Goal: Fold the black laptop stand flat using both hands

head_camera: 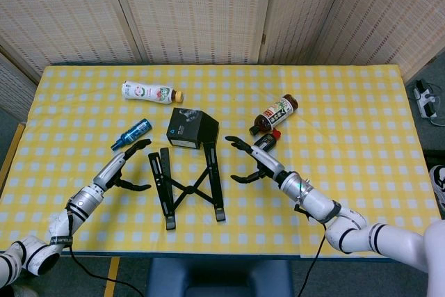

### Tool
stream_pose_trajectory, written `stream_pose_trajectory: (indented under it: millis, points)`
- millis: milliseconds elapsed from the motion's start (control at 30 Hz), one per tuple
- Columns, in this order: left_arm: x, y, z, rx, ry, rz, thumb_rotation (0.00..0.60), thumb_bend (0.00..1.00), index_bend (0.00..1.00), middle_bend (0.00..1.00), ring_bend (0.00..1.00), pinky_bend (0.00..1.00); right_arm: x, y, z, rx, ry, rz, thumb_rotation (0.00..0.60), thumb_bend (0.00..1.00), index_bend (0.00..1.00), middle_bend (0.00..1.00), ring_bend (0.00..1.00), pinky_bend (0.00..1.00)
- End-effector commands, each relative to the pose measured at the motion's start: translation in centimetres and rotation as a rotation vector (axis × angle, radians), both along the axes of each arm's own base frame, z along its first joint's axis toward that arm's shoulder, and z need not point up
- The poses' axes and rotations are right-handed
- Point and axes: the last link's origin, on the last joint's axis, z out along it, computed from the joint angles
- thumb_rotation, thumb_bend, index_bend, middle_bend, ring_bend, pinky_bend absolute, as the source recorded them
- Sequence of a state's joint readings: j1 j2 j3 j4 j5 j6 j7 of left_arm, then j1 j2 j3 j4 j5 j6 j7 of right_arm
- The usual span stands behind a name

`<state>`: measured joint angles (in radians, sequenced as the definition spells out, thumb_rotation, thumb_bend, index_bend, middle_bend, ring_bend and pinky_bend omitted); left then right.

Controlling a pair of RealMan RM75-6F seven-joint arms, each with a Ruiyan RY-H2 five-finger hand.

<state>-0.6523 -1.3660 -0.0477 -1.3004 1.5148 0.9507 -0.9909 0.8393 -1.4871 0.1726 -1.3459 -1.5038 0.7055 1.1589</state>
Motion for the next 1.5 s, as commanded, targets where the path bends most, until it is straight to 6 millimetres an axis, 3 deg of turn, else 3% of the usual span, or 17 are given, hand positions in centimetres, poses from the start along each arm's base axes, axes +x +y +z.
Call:
stream_pose_trajectory:
  millis: [33,267,433,667,1133,1500]
  points:
    - [0.0,0.0,0.0,-0.003,0.000,-0.001,0.600,0.17,0.06,0.12,0.10,0.00,1.3,-0.8,-1.3,0.021,-0.014,0.001,0.600,0.34,0.00,0.00,0.06,0.00]
    - [0.1,0.1,-0.1,-0.007,0.001,-0.002,0.600,0.17,0.06,0.12,0.10,0.00,3.9,-1.4,-3.6,0.073,-0.018,0.026,0.600,0.34,0.00,0.03,0.08,0.00]
    - [-0.1,0.0,0.0,-0.011,0.007,-0.002,0.600,0.17,0.05,0.12,0.10,0.00,4.9,-0.7,-4.4,0.103,-0.072,0.043,0.600,0.34,0.00,0.08,0.11,0.00]
    - [-0.3,-0.4,0.6,-0.011,0.005,-0.015,0.600,0.17,0.05,0.12,0.10,0.00,3.7,1.6,-3.1,0.107,-0.147,0.109,0.600,0.33,0.00,0.14,0.17,0.00]
    - [0.0,-2.7,1.5,-0.026,0.001,-0.094,0.600,0.17,0.04,0.12,0.11,0.00,1.2,8.8,-0.7,0.177,-0.183,0.282,0.600,0.34,0.00,0.15,0.17,0.00]
    - [0.4,-2.9,1.7,-0.027,0.001,-0.105,0.600,0.17,0.03,0.12,0.10,0.00,0.5,10.7,-1.1,0.251,-0.194,0.239,0.600,0.34,0.00,0.15,0.17,0.00]
